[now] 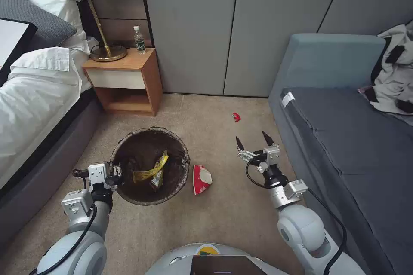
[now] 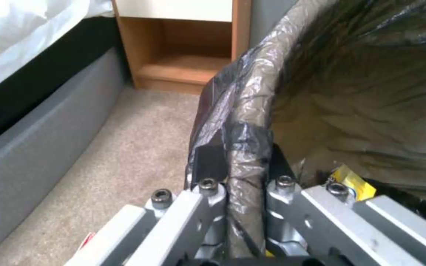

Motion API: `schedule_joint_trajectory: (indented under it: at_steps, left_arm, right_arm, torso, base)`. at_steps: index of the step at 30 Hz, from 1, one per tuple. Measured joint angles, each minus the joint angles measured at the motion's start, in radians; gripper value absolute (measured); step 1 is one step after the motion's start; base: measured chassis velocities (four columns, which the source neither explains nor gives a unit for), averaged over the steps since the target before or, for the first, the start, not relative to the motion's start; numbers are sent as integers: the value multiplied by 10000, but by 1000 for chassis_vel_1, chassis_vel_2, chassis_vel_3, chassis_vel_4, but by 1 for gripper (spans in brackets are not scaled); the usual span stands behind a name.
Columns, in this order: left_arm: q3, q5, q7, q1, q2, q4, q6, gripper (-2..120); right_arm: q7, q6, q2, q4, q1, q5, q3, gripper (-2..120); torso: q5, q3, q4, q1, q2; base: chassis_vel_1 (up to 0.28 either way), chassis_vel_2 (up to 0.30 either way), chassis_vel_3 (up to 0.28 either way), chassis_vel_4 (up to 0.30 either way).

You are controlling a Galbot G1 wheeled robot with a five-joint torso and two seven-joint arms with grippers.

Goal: Pick up the trash bin, then pick up the garbage from the floor and place it into the trash bin.

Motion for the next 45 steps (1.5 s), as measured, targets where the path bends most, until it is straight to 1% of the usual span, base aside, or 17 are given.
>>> schedule_joint_trajectory:
  at_steps: [1, 4, 5, 6, 9, 10, 13, 16, 18, 23, 25, 26, 28, 29, 34, 38, 45]
  left_arm:
    - [0, 0, 0, 0, 0, 0, 0, 3]
    - [-87, -31, -2, 4, 0, 0, 0, 3]
    - [-101, -36, -2, 5, -4, 0, 0, 3]
    - [-101, -36, -2, 5, -4, 0, 0, 3]
    - [-144, -45, -5, 15, -30, 0, 1, 3]
    - [-144, -45, -5, 15, -30, 0, 1, 3]
    - [-229, -64, -5, 23, -51, 0, 5, 3]
    - [-253, -67, -5, 29, -64, -1, 6, 3]
    - [-264, -68, -5, 31, -81, 0, 8, 3]
    - [-285, -68, -5, 53, -93, 0, 11, 3]
    - [-314, -68, -5, 88, -93, 0, 13, 3]
    - [-314, -68, -5, 88, -93, 0, 13, 3]
    - [-315, -60, -6, 102, -98, 0, 15, 3]
    - [-295, -55, -5, 102, -109, -1, 21, 3]
    - [-252, -43, -4, 95, -128, 0, 35, 3]
    - [-239, -39, -5, 94, -127, 0, 42, 3]
    - [-171, -21, -2, 85, -152, -1, 50, 3]
  right_arm:
    - [0, 0, 0, 0, 0, 0, 0, 100]
    - [-235, -178, -748, -418, 431, 814, -254, 100]
    - [-271, -196, -916, -507, 526, 967, -355, 100]
    - [-271, -196, -916, -507, 526, 967, -355, 100]
    - [-426, -239, -1416, -866, 882, 1399, -756, 100]
    - [-426, -239, -1416, -866, 882, 1399, -756, 100]
    - [-840, -250, -1859, -1456, 1286, 1710, -1382, 100]
    - [-1133, -242, -1971, -1863, 1569, 1751, -1711, 100]
    - [-1442, -266, -1987, -2333, 1978, 1775, -2010, 100]
    - [-1766, -446, -1974, -2872, 2429, 1981, -2363, 100]
    - [-2143, -555, -1977, -3427, 2833, 2131, -2716, 100]
    - [-2143, -555, -1977, -3427, 2833, 2131, -2716, 100]
    - [-2346, -558, -1925, -3894, 3148, 2128, -3024, 100]
    - [-2370, -552, -1831, -4170, 3314, 2110, -3217, 100]
    - [-2354, -524, -1521, -4672, 3563, 1934, -3585, 100]
    - [-2215, -400, -1075, -5378, 3884, 1555, -4101, 100]
    - [-2120, -321, -640, -6127, 4252, 1216, -4559, 100]
  torso:
    - [0, 0, 0, 0, 0]
    - [-1, 0, 1, 0, 0]
    - [1, 0, 1, 0, 0]
    - [1, 0, 1, 0, 0]
    - [-2, 0, 3, 0, 0]
    - [-2, 0, 3, 0, 0]
    - [-1, 0, 1, 0, 0]
    - [0, 0, 1, 0, 0]
    - [-1, 0, 0, 0, 0]
    - [-2, 1, 1, 0, 0]
    - [-2, 1, 1, 0, 0]
    - [-2, 1, 1, 0, 0]
    - [-4, 1, 2, 0, 0]
    - [-2, 1, 2, 0, 0]
    - [-3, 1, 1, 0, 0]
    - [-3, 1, 1, 0, 0]
    - [-3, 0, 2, 0, 0]
  base:
    - [0, 0, 0, 0]
    - [0, 0, 0, 0]
    - [0, 0, 0, 0]
    - [0, 0, 0, 0]
    - [0, 0, 0, 0]
    - [0, 0, 0, 0]
    - [0, 0, 0, 0]
    - [0, 0, 0, 0]
    - [0, 0, 0, 0]
    - [0, 0, 0, 0]
    - [0, 0, 0, 0]
    - [0, 0, 0, 0]
    - [0, 0, 0, 0]
    - [0, 0, 0, 0]
    - [0, 0, 0, 0]
    - [0, 0, 0, 0]
    - [0, 0, 0, 0]
